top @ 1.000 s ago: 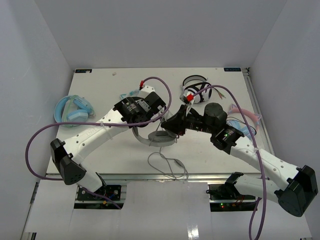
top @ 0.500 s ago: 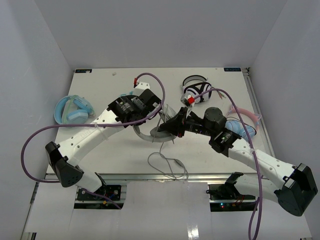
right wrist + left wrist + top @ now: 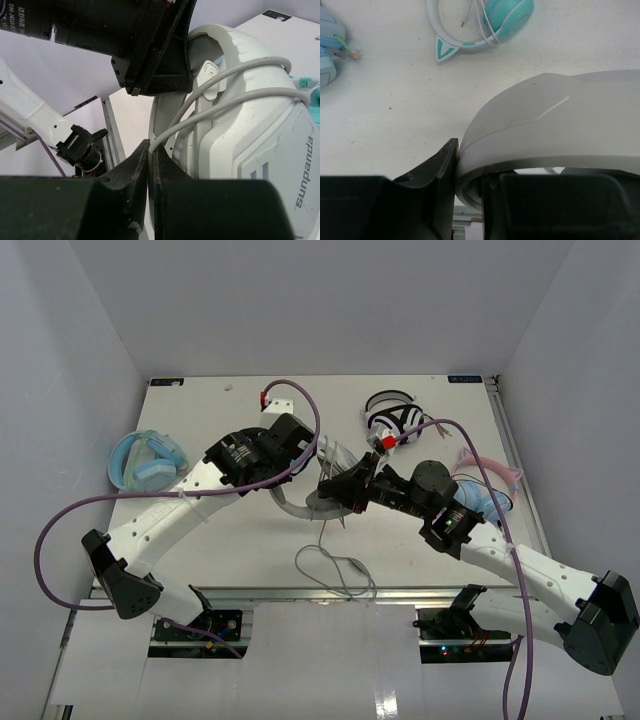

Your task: Wrap the headphones

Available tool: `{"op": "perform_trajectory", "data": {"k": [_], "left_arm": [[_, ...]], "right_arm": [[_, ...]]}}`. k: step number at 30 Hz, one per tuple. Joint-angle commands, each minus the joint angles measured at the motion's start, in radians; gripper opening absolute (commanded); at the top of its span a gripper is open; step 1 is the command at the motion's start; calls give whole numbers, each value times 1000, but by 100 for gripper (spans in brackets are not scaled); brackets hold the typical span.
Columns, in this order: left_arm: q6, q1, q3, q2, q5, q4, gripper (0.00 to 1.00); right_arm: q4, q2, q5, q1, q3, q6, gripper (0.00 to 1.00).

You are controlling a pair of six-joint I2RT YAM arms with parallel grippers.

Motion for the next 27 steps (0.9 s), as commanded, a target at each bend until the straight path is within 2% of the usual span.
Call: {"op": "perform_trajectory", "data": {"k": [1, 3, 8, 16, 22, 27], "left_arm": [[-114, 13, 48, -71, -1, 187, 0], [-106, 12, 24, -84, 15, 222, 0], [-85, 13, 12, -64, 26, 227, 0], [-67, 13, -41, -73, 4, 255, 0], [-94, 19, -22, -91, -1, 248, 0], [-125, 22, 28, -104, -7, 229, 0]], "right_arm": [[5, 8, -54, 39, 13, -18, 11], [4, 20, -48, 40, 30, -20, 13], [-30, 54, -14, 42, 112, -44, 8], [-86, 98, -37, 46, 225, -48, 8], [-47, 86, -25, 58, 143, -40, 8], [-22, 54, 45, 71, 59, -50, 8]]}}
